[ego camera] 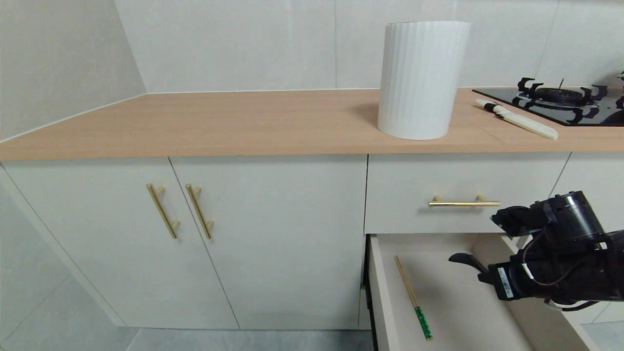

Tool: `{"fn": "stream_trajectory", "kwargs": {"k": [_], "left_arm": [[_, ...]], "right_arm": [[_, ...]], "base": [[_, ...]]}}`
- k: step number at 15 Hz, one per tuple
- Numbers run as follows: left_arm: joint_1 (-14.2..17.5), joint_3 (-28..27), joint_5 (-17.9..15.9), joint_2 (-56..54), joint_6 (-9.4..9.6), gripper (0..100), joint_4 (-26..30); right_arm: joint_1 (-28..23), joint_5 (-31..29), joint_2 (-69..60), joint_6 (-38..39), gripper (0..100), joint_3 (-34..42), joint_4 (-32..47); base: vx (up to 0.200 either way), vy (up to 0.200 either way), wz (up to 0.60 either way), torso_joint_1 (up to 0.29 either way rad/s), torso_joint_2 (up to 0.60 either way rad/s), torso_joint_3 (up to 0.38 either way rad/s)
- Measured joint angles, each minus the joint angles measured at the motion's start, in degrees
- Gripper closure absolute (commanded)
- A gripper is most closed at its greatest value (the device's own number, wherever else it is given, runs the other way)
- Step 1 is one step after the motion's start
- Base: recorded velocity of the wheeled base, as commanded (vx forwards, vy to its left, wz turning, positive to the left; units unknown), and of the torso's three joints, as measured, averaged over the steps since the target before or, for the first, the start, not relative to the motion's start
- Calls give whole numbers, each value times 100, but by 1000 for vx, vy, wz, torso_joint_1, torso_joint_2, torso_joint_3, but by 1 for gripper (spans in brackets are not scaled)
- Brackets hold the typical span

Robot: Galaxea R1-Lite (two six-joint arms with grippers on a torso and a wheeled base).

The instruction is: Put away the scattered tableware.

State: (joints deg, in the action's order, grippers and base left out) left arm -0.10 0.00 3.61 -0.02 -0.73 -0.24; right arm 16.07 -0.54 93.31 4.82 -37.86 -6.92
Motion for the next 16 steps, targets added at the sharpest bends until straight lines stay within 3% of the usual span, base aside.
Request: {"fn": "stream_trajectory", "kwargs": {"k": [6, 12, 16], "left_arm": [[0, -2, -2, 0, 2, 0, 0], [2, 0, -2, 0, 2, 0, 0], [0, 0, -2, 0, 0, 0, 0]], "right_arm": [[-2, -88, 402, 27, 100, -2, -432], [-55, -699, 2386, 334, 100, 94, -2425], [-89, -828, 3240, 377, 100, 134, -3062]], "base": [[0, 0, 0, 0, 0, 0], [0, 0, 0, 0, 0, 0], [0, 0, 0, 0, 0, 0]]}}
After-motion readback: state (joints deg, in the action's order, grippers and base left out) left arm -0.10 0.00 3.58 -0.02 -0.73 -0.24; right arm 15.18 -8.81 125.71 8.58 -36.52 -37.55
